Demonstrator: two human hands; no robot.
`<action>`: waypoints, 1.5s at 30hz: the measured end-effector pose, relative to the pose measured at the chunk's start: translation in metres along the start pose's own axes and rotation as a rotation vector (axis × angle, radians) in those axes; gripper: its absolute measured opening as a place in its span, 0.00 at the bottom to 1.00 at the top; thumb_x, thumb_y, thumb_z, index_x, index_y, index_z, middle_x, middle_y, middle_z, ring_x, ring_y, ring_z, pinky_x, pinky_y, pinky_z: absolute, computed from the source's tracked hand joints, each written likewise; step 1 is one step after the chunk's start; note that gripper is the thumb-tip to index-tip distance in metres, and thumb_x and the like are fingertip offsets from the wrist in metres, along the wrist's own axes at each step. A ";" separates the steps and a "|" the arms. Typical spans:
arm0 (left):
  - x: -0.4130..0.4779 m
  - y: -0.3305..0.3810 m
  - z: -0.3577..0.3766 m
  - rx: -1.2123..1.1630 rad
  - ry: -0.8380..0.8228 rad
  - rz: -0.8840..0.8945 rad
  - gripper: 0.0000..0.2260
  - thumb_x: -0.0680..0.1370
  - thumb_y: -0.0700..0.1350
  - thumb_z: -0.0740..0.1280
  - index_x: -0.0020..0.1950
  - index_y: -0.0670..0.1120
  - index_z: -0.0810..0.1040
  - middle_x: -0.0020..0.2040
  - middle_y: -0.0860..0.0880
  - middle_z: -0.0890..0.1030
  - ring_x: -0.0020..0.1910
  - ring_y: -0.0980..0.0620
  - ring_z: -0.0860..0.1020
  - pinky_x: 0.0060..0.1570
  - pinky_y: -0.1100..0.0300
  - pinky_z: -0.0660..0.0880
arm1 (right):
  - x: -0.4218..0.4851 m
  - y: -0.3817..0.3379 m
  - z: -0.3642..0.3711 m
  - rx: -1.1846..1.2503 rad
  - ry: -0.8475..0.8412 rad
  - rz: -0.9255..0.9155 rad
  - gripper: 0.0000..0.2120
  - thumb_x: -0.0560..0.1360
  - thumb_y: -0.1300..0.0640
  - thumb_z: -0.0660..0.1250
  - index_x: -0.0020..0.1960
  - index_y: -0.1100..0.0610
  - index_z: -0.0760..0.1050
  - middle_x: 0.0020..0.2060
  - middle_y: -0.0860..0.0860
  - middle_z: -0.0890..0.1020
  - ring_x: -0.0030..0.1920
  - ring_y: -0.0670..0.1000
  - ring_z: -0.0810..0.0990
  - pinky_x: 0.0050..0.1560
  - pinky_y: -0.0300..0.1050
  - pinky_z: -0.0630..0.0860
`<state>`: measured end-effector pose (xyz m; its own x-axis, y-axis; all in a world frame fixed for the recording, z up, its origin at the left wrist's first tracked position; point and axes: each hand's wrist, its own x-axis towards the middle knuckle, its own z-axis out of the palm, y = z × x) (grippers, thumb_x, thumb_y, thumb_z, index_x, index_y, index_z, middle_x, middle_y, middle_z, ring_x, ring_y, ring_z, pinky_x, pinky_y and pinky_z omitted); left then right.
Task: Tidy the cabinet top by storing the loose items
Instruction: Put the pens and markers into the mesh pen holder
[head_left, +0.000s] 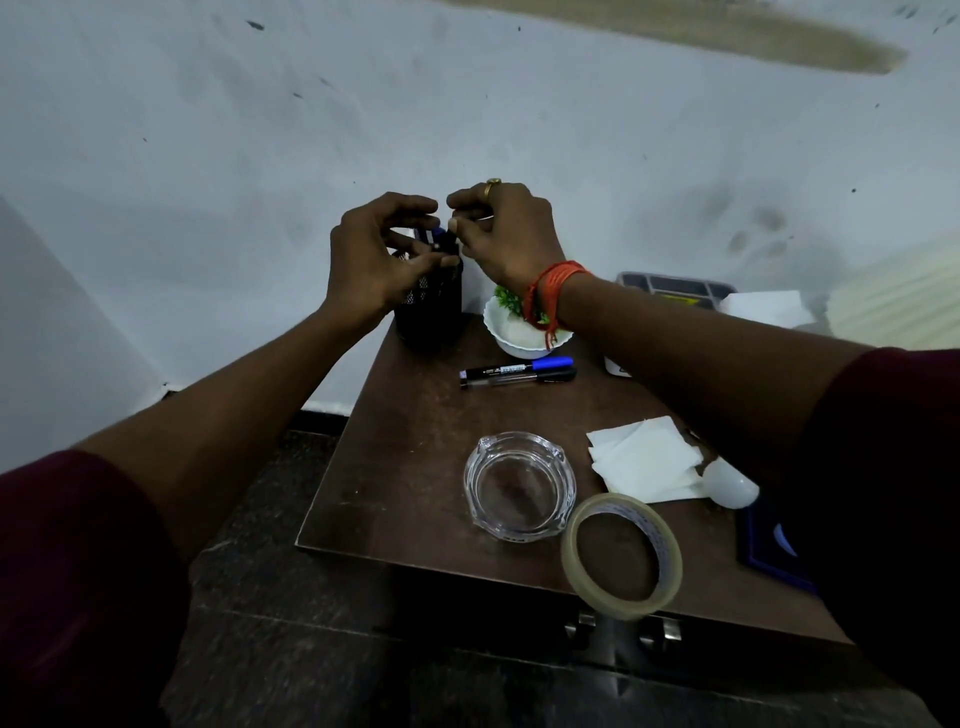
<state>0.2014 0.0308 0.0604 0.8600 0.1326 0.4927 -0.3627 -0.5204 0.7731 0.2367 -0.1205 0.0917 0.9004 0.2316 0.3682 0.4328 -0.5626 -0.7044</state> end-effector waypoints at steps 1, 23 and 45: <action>-0.001 0.000 0.001 0.000 0.002 -0.002 0.25 0.62 0.46 0.81 0.58 0.47 0.81 0.50 0.51 0.84 0.41 0.56 0.85 0.48 0.56 0.82 | 0.000 0.001 0.000 0.008 0.005 0.003 0.14 0.74 0.60 0.67 0.59 0.58 0.80 0.51 0.54 0.84 0.51 0.51 0.83 0.58 0.47 0.79; -0.033 0.041 0.008 0.009 -0.057 0.017 0.16 0.65 0.45 0.80 0.51 0.45 0.84 0.44 0.50 0.85 0.41 0.57 0.84 0.48 0.64 0.80 | -0.077 0.019 -0.059 0.028 0.007 0.124 0.10 0.75 0.56 0.68 0.55 0.56 0.81 0.49 0.52 0.85 0.46 0.47 0.84 0.56 0.42 0.78; -0.069 -0.008 0.057 0.387 -0.406 -0.209 0.20 0.73 0.52 0.73 0.60 0.44 0.81 0.56 0.48 0.84 0.52 0.53 0.82 0.49 0.65 0.73 | -0.124 0.089 -0.040 0.850 0.035 0.992 0.02 0.77 0.68 0.62 0.49 0.67 0.73 0.51 0.64 0.78 0.51 0.57 0.80 0.51 0.47 0.78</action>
<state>0.1655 -0.0225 -0.0033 0.9951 -0.0280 0.0951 -0.0796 -0.7978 0.5977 0.1623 -0.2307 0.0072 0.8540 -0.0175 -0.5200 -0.5069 0.1968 -0.8392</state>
